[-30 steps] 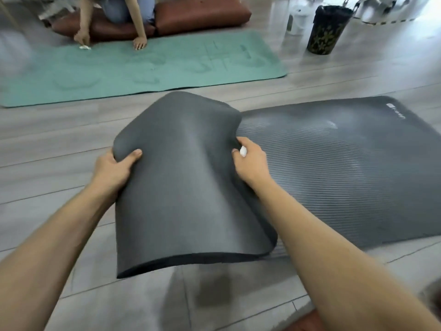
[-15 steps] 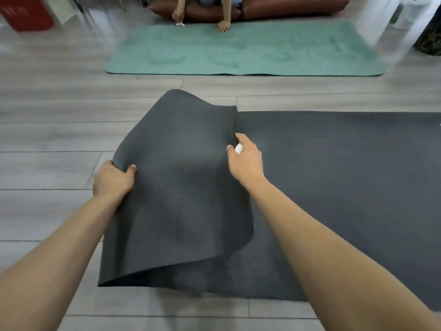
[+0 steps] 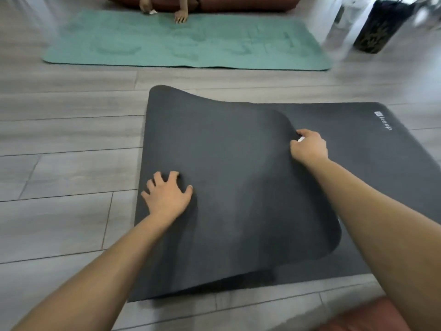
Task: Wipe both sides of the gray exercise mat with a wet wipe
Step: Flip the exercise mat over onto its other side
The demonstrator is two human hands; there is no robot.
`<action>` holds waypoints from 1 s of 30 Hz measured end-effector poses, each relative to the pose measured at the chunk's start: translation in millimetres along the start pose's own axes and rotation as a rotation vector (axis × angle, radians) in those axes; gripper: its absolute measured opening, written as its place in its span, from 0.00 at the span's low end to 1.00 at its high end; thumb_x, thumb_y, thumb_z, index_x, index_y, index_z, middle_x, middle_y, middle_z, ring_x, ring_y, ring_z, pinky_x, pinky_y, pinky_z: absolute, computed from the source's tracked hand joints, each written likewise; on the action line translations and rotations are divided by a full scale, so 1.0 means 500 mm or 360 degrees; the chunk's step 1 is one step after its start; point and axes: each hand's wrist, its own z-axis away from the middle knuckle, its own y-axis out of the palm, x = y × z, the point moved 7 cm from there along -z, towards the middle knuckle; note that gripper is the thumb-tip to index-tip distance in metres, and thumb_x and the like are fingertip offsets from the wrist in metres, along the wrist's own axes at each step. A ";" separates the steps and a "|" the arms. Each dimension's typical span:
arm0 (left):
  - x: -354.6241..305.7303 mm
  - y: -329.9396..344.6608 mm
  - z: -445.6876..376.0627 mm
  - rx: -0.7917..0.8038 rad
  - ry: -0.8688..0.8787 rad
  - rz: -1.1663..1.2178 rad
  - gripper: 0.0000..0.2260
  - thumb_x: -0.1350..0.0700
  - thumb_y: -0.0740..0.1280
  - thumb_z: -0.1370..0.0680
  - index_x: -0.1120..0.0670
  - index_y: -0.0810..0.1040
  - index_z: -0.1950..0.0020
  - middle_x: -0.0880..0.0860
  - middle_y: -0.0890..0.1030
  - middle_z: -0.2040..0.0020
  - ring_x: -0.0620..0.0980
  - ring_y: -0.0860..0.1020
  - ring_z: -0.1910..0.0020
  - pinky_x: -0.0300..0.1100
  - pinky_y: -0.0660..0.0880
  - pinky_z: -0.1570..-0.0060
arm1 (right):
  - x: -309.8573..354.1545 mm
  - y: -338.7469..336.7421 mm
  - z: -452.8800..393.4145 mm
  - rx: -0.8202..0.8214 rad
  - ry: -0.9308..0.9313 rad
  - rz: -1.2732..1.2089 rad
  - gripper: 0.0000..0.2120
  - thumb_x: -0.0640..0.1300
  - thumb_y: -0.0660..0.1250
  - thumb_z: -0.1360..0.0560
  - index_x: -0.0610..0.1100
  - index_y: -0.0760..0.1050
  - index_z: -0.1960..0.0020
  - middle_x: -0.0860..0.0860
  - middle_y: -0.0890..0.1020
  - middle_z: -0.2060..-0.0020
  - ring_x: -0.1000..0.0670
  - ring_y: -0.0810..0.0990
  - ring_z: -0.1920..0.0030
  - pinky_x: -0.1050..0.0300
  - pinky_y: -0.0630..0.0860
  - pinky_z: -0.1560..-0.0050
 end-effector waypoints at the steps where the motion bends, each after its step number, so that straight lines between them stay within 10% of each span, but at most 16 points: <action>1: -0.036 0.020 0.007 -0.0004 0.0078 -0.0003 0.27 0.36 0.64 0.22 0.45 0.67 0.26 0.59 0.59 0.21 0.64 0.58 0.22 0.63 0.58 0.26 | -0.032 -0.029 -0.014 -0.0030 0.0032 0.0006 0.21 0.44 0.60 0.26 0.53 0.74 0.33 0.47 0.80 0.42 0.41 0.77 0.41 0.53 0.72 0.42; 23: -0.923 0.337 0.137 0.0181 0.0616 -0.0343 0.34 0.33 0.52 0.19 0.37 0.39 0.18 0.50 0.42 0.16 0.60 0.43 0.18 0.71 0.48 0.24 | -0.652 -0.709 -0.485 -0.0485 0.0150 -0.0047 0.21 0.45 0.57 0.25 0.57 0.72 0.34 0.49 0.78 0.41 0.43 0.76 0.44 0.54 0.72 0.48; 30: -1.038 0.565 0.159 0.0502 0.0711 -0.0558 0.34 0.32 0.52 0.19 0.37 0.38 0.18 0.48 0.35 0.17 0.58 0.39 0.18 0.68 0.44 0.23 | -0.985 -0.657 -0.619 -0.0320 0.0594 0.0083 0.17 0.49 0.69 0.25 0.45 0.76 0.38 0.41 0.79 0.41 0.40 0.75 0.39 0.50 0.72 0.41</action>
